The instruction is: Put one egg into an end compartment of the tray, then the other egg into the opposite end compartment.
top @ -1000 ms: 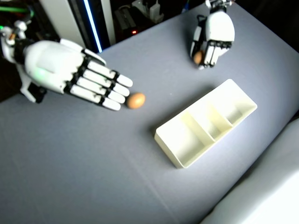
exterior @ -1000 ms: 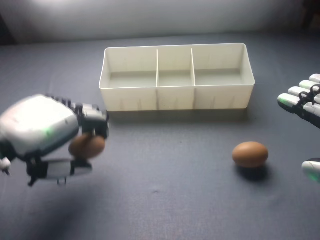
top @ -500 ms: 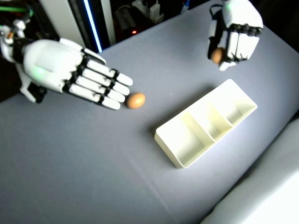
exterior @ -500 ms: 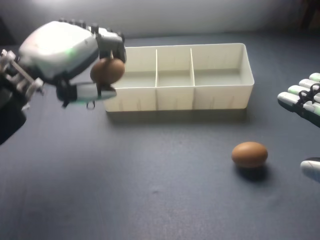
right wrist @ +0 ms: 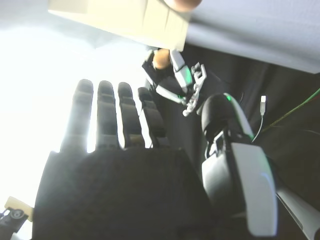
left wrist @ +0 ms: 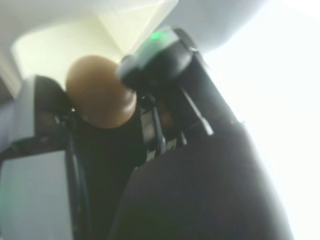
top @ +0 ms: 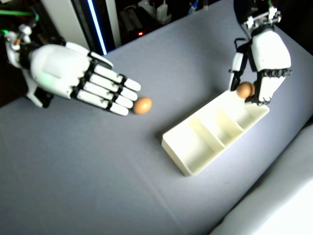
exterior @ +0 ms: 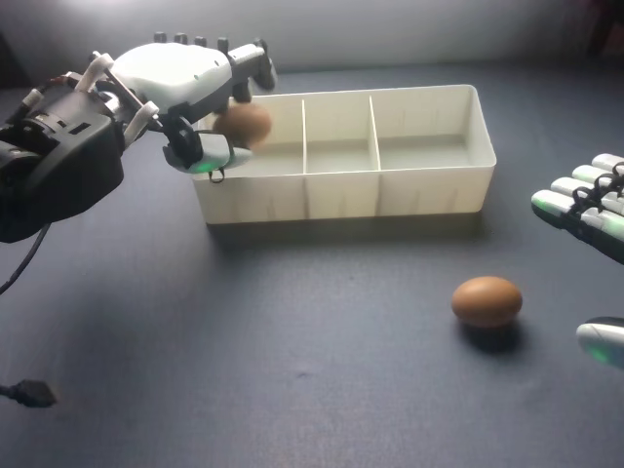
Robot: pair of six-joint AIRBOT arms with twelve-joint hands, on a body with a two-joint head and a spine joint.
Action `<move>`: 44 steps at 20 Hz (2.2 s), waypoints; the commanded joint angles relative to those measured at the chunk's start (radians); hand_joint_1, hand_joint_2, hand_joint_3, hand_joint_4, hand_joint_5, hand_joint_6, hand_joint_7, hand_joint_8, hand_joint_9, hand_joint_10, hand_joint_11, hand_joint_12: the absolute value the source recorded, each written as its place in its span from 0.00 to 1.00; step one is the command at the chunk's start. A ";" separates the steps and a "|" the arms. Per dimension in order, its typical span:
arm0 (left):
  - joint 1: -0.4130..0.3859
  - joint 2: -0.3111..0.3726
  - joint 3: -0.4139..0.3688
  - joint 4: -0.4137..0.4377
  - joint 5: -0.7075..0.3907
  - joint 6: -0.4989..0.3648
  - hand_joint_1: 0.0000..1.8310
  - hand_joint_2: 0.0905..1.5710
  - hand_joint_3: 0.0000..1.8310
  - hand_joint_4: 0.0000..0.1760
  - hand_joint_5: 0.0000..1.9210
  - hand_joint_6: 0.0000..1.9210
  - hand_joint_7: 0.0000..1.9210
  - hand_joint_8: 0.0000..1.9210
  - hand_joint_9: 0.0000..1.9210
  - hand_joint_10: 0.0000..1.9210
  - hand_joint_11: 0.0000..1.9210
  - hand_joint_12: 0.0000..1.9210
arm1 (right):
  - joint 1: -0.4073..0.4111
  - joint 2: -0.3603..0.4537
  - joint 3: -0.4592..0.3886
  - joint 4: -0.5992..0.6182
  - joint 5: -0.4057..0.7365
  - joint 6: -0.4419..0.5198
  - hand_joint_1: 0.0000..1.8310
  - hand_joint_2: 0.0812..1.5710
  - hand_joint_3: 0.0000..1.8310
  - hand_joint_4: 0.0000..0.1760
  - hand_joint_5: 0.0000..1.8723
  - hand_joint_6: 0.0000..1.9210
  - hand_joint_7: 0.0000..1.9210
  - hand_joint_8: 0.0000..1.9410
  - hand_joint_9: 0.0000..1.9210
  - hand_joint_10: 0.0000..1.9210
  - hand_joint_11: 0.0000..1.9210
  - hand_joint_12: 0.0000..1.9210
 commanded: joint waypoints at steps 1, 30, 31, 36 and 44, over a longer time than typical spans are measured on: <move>-0.006 0.008 -0.006 0.005 -0.126 0.001 0.40 0.77 0.00 0.36 0.00 0.33 0.06 0.36 0.02 0.63 0.02 0.96 | 0.012 -0.001 0.005 -0.010 0.114 0.007 0.17 0.81 0.00 0.00 0.00 0.00 0.00 0.00 0.00 0.00 0.01 0.00; 0.600 0.436 -0.516 -0.041 -0.990 -0.055 0.38 0.89 0.00 0.00 0.30 0.00 0.25 0.00 0.16 0.00 0.00 0.45 | 0.331 -0.227 0.210 -0.102 -0.234 0.023 0.62 0.86 0.00 0.00 0.27 0.76 0.34 0.94 0.46 0.98 0.52 1.00; 0.615 0.436 -0.524 -0.041 -1.003 -0.057 0.36 0.89 0.00 0.00 0.30 0.00 0.24 0.00 0.15 0.00 0.00 0.45 | 0.345 -0.210 0.201 -0.110 -0.203 0.023 0.63 0.86 0.00 0.00 0.27 0.73 0.34 0.95 0.50 1.00 0.55 1.00; 0.689 0.435 -0.554 -0.055 -1.080 -0.079 0.30 0.90 0.00 0.00 0.31 0.01 0.21 0.00 0.15 0.01 0.00 0.40 | 0.474 -0.204 0.253 -0.099 -0.216 0.004 0.63 0.84 0.00 0.00 0.28 0.74 0.36 0.90 0.44 0.92 0.45 1.00; 0.786 0.379 -0.546 -0.129 -1.146 -0.128 0.26 0.90 0.00 0.00 0.31 0.00 0.21 0.00 0.15 0.00 0.00 0.49 | 0.708 -0.390 0.491 0.117 -0.515 -0.263 0.55 0.87 0.00 0.00 0.29 0.84 0.48 0.96 0.61 1.00 0.66 1.00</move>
